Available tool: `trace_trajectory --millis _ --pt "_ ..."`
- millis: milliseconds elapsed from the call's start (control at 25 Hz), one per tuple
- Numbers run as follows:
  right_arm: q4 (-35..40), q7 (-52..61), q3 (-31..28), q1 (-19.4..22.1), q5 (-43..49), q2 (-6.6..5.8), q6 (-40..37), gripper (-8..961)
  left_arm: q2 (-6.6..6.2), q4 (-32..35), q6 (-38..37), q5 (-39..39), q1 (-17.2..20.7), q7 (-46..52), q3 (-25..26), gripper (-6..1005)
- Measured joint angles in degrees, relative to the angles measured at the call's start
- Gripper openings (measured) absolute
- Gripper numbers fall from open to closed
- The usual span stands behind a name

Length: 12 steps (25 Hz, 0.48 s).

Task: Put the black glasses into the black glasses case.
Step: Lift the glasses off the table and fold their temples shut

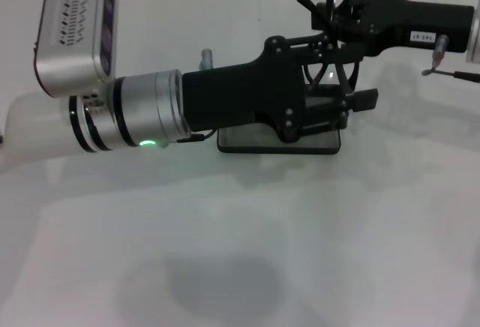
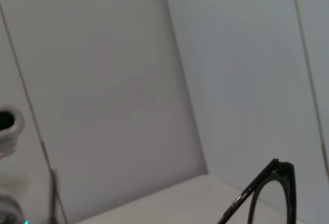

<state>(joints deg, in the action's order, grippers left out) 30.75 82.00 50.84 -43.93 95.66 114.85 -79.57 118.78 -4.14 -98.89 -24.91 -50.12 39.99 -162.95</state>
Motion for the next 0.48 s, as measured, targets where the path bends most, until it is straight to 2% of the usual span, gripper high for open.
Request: trace_trajectory --millis 320,480 --pt "0.40 0.23 7.80 -0.13 0.15 -1.00 -2.34 110 -0.03 -1.08 0.27 -0.32 -0.40 0.01 0.00 564" --pt "1.06 -0.01 9.61 -0.25 1.29 -1.18 -2.19 109 0.50 -2.49 0.63 -0.68 -0.82 0.05 0.00 564"
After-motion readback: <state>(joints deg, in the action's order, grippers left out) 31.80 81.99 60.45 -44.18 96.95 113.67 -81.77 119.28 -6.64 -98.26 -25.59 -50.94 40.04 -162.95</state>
